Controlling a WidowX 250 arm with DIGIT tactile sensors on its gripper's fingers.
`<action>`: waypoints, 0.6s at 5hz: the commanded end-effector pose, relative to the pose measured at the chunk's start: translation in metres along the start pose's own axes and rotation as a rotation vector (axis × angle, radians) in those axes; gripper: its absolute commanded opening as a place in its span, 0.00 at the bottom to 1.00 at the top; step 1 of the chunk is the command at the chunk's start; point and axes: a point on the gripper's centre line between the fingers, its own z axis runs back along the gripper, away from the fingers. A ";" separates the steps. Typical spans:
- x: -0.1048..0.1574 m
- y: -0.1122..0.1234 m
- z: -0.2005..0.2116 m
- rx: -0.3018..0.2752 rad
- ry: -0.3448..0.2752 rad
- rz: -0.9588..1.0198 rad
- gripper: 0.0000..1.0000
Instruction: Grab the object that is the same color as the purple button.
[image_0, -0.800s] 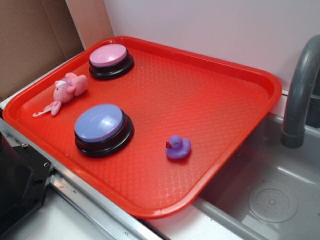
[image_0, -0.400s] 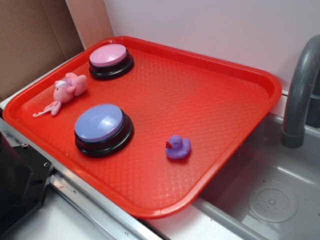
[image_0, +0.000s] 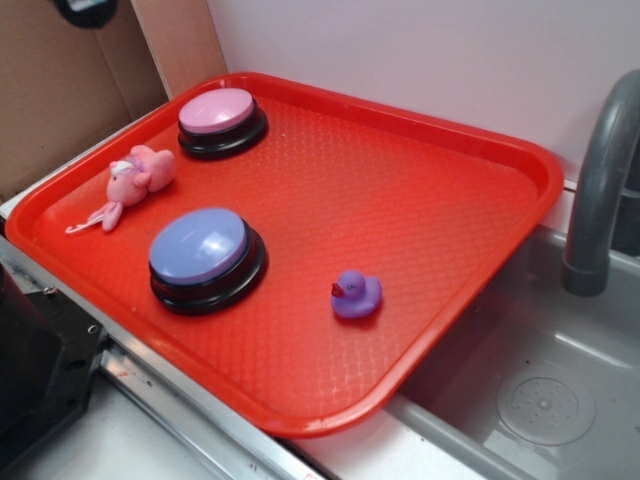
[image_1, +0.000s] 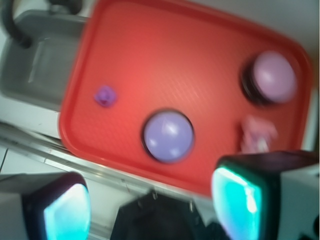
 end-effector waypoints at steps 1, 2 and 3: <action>0.037 -0.045 -0.052 0.002 0.020 -0.495 1.00; 0.048 -0.055 -0.080 -0.001 0.038 -0.581 1.00; 0.053 -0.055 -0.108 -0.005 0.073 -0.602 1.00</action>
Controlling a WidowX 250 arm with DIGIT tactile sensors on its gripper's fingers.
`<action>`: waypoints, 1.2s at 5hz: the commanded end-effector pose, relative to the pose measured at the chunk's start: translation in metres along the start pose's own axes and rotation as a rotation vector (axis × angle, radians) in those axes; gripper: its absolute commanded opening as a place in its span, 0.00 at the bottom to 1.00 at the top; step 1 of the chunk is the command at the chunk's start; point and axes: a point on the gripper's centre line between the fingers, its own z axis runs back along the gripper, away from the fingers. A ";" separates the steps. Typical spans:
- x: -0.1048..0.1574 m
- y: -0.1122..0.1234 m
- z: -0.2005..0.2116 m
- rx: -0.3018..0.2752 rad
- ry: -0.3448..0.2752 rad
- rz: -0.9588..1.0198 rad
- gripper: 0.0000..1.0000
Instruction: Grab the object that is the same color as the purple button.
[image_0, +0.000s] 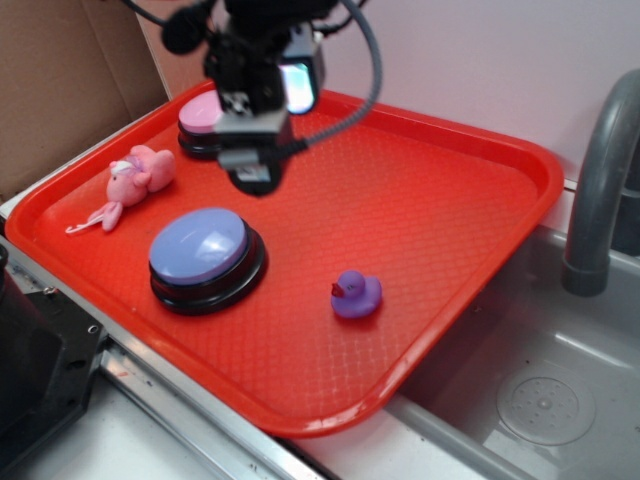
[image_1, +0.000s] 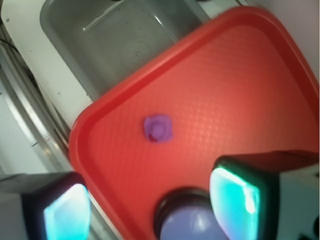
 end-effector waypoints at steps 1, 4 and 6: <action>-0.002 -0.004 -0.037 0.019 0.057 -0.018 1.00; -0.003 0.002 -0.087 0.026 0.136 -0.009 1.00; 0.024 -0.001 -0.103 0.060 0.114 -0.030 1.00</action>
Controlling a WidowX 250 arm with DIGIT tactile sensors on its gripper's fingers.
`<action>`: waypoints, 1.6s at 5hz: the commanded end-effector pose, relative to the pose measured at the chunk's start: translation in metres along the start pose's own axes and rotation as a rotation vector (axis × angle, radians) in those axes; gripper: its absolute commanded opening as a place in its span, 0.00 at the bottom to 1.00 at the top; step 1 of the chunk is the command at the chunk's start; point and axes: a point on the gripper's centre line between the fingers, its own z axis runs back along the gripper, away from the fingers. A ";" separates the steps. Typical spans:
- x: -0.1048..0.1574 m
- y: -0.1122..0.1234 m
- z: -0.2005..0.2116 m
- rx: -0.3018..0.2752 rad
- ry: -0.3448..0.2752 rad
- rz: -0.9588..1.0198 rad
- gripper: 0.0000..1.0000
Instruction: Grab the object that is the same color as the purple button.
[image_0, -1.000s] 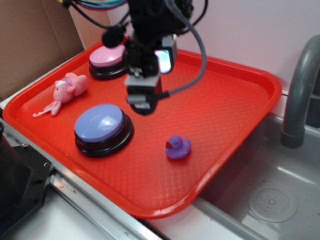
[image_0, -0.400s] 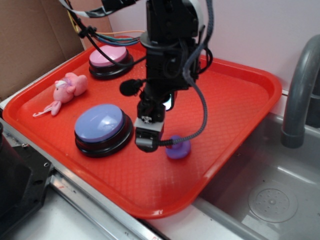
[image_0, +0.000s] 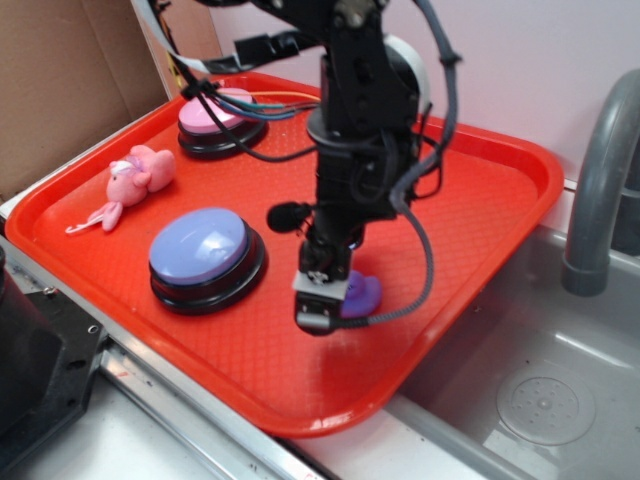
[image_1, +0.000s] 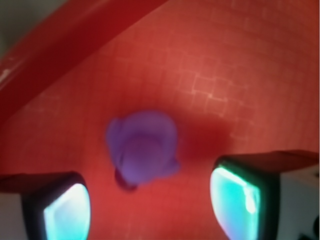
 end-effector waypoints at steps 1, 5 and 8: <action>0.014 -0.016 -0.009 -0.001 -0.029 -0.037 0.00; -0.025 -0.003 0.055 0.059 -0.005 0.175 0.00; -0.075 -0.016 0.169 0.149 -0.107 0.847 0.00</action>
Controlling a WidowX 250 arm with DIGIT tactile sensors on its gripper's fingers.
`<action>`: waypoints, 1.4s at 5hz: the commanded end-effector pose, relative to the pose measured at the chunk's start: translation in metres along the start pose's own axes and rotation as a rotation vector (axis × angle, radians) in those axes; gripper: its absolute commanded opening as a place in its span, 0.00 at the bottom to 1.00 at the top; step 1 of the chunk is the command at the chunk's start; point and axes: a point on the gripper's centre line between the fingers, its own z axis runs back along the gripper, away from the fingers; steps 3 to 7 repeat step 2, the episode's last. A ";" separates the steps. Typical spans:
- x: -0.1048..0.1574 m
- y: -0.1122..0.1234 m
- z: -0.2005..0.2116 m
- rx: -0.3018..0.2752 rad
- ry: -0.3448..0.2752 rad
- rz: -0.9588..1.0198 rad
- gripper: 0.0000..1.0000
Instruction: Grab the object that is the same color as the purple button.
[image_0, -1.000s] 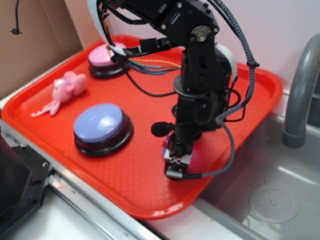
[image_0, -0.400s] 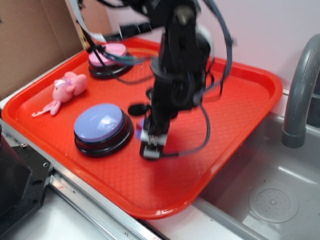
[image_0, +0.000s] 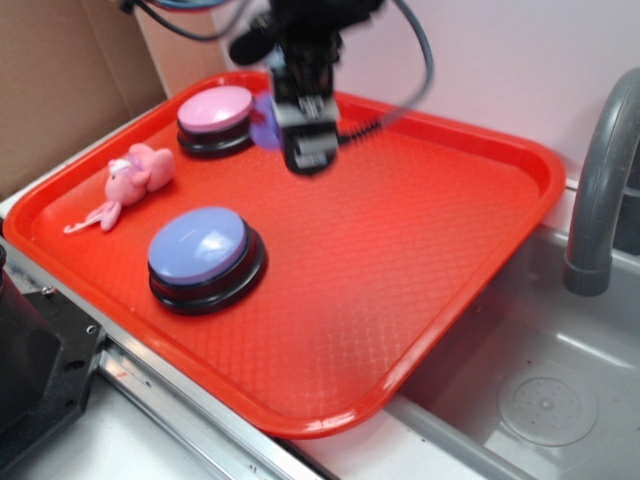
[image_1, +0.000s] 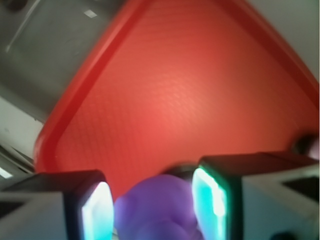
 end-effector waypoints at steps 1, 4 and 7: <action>-0.048 0.005 0.052 0.098 -0.035 0.523 0.00; -0.060 0.011 0.054 0.149 -0.010 0.735 0.00; -0.060 0.011 0.054 0.149 -0.010 0.735 0.00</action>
